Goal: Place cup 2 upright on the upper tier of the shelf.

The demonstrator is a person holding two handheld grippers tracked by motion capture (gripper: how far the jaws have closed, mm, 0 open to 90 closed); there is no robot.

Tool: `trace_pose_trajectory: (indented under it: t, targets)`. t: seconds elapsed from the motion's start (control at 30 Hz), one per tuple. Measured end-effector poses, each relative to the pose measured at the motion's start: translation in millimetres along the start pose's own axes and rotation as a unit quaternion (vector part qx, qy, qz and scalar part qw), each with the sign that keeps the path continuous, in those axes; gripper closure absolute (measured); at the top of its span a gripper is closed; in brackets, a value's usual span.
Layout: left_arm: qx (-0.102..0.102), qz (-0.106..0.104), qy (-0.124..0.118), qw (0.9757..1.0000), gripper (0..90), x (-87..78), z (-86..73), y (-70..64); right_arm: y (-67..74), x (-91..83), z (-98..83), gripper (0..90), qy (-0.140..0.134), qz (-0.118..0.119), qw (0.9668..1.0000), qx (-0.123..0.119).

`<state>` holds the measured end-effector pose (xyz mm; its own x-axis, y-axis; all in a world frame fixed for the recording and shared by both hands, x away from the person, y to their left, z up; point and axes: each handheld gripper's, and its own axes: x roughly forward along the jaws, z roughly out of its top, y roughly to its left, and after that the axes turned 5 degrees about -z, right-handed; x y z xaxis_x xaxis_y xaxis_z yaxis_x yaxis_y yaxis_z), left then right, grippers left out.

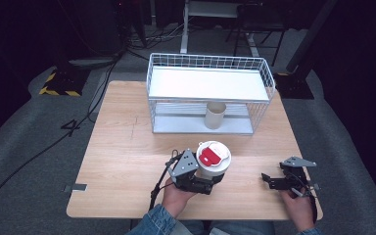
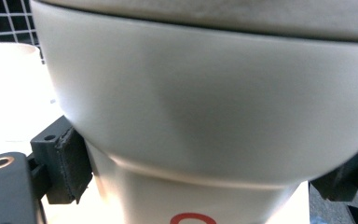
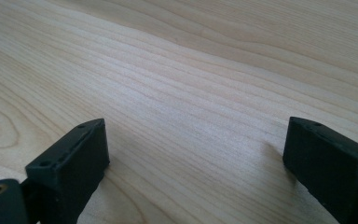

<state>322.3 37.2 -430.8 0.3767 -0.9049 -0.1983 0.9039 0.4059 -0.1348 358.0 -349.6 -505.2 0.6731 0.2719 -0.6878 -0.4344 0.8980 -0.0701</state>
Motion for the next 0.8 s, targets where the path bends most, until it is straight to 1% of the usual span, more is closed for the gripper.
trace_pose_trajectory:
  t: [0.1,0.27,0.33,0.37,0.43,0.5,0.53,0.6,0.67,0.7,0.73,0.8]
  targets:
    - [0.001,0.003,0.001,1.0,11.1,-4.2,3.9,2.0,0.2,0.2,0.2,6.8,0.0,-0.001,1.0,0.001]
    - [-0.004,0.009,-0.009,0.9999,11.2,-9.9,11.7,3.9,1.8,0.4,0.5,7.1,-0.001,-0.007,1.0,0.005]
    - [0.001,0.012,-0.009,0.9999,11.2,-12.7,15.6,5.6,1.9,0.4,0.5,7.1,-0.001,-0.007,1.0,0.005]
    - [-0.001,0.013,-0.011,0.9999,11.2,-13.4,17.0,5.8,1.9,0.4,0.5,7.1,-0.001,-0.007,1.0,0.005]
    - [0.002,0.016,-0.011,0.9998,11.2,-15.7,20.5,7.1,2.1,0.4,0.5,7.1,-0.001,-0.008,0.9999,0.006]
    - [-0.002,0.017,-0.017,0.9997,11.2,-18.4,24.7,8.8,2.3,0.4,0.5,7.1,-0.001,-0.009,0.9999,0.007]
    - [-0.002,0.017,-0.017,0.9997,11.2,-18.4,24.7,8.8,2.3,0.4,0.5,7.1,-0.001,-0.009,0.9999,0.007]
    - [-0.008,0.017,-0.02,0.9996,11.2,-20.9,29.6,11.0,2.7,0.7,0.8,7.1,-0.001,-0.011,0.9999,0.009]
    - [-0.003,0.02,-0.02,0.9996,11.2,-22.6,33.5,12.5,2.7,0.9,1.0,7.1,-0.001,-0.011,0.9999,0.009]
    - [0.0,0.023,-0.022,0.9995,11.2,-24.7,38.8,13.6,2.8,0.9,1.0,7.2,0.0,-0.011,0.9999,0.009]
    - [0.0,0.023,-0.022,0.9995,11.2,-24.7,38.8,13.6,2.8,0.9,1.0,7.2,0.0,-0.011,0.9999,0.009]
    - [0.006,0.027,-0.021,0.9994,11.2,-26.6,44.7,15.7,2.8,0.9,1.0,7.1,-0.001,-0.012,0.9999,0.009]
